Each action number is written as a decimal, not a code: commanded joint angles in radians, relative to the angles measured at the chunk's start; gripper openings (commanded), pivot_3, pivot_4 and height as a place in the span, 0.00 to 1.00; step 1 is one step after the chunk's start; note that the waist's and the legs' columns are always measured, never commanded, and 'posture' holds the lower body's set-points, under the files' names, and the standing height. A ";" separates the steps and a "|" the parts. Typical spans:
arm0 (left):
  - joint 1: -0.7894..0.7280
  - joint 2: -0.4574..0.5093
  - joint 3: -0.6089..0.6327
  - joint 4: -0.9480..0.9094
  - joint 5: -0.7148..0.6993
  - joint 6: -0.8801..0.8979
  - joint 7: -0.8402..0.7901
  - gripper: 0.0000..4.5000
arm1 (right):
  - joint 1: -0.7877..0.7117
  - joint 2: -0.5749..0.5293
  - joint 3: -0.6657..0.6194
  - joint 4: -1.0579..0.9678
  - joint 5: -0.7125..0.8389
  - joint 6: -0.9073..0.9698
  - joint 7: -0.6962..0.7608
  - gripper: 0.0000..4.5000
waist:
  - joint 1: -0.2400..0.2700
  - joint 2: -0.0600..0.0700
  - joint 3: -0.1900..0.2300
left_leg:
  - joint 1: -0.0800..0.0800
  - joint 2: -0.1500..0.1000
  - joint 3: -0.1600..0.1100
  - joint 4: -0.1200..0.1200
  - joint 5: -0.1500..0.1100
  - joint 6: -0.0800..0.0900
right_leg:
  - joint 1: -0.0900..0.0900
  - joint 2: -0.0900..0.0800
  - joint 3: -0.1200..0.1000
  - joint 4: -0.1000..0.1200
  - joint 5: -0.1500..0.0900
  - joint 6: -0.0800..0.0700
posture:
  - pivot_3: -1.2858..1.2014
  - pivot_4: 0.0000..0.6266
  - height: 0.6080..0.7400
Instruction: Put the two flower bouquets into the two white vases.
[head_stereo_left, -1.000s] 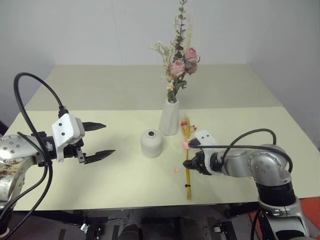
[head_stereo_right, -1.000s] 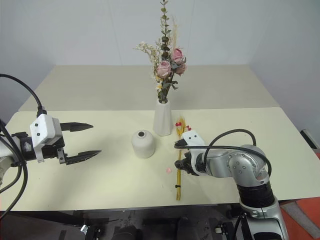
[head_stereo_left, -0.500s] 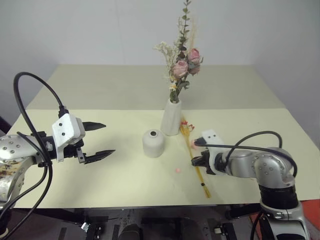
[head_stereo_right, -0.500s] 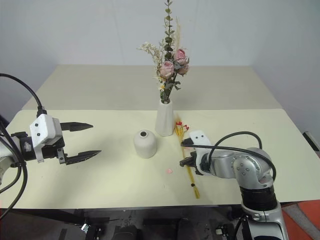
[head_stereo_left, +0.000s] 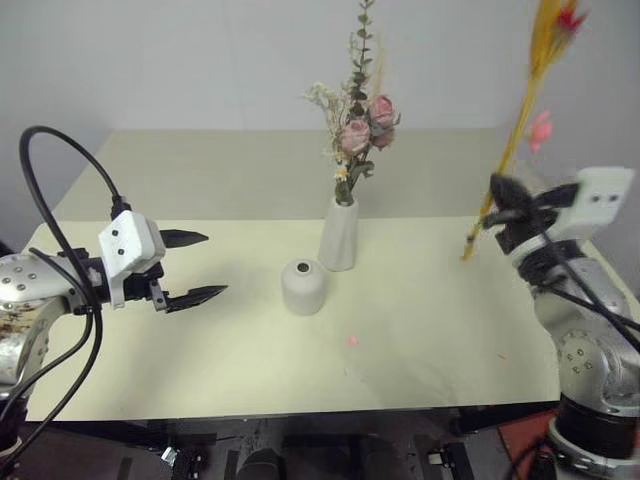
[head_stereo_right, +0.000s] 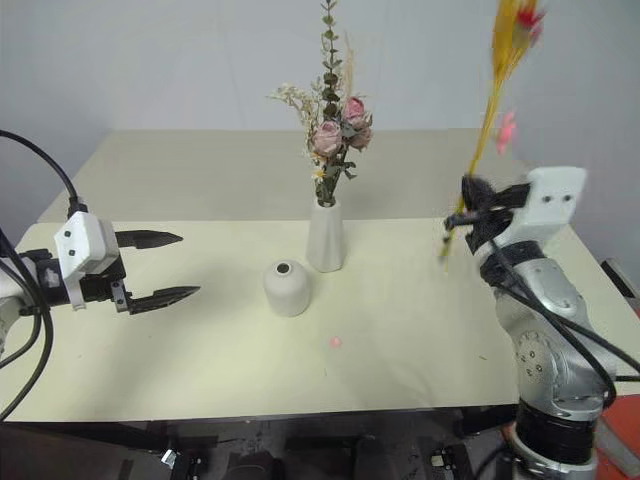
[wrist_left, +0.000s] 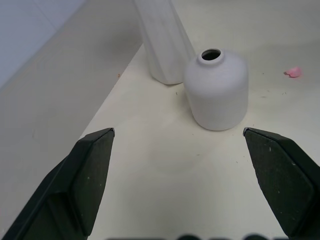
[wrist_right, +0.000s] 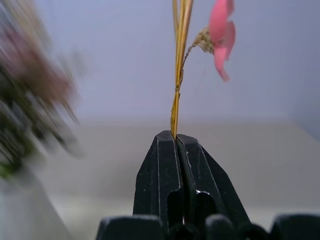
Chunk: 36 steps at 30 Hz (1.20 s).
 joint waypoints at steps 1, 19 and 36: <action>0.008 0.022 0.043 0.000 0.004 -0.020 -0.011 1.00 | -0.057 0.061 0.025 -0.069 0.067 -0.159 0.092 0.00 | -0.002 0.000 0.000 | 0.001 0.000 0.000 0.000 0.000 0.000 | 0.000 0.000 0.000 0.000 0.000 0.000 | 0.52 0.24 1.00; 0.144 0.029 0.154 -0.091 -0.008 0.025 0.001 1.00 | -0.169 0.391 0.405 0.217 -0.073 -0.398 0.248 0.00 | 0.000 0.002 0.001 | 0.001 0.000 -0.001 0.000 0.000 0.000 | -0.002 0.000 -0.001 0.003 0.000 -0.001 | 0.52 0.24 1.00; 0.138 0.021 0.144 -0.124 -0.022 0.047 0.018 1.00 | -0.086 0.445 0.547 0.384 -0.246 -0.536 0.345 0.00 | -0.002 0.002 0.001 | 0.002 0.000 -0.001 0.000 0.001 -0.001 | -0.002 0.000 -0.001 0.005 0.000 -0.001 | 0.52 0.24 1.00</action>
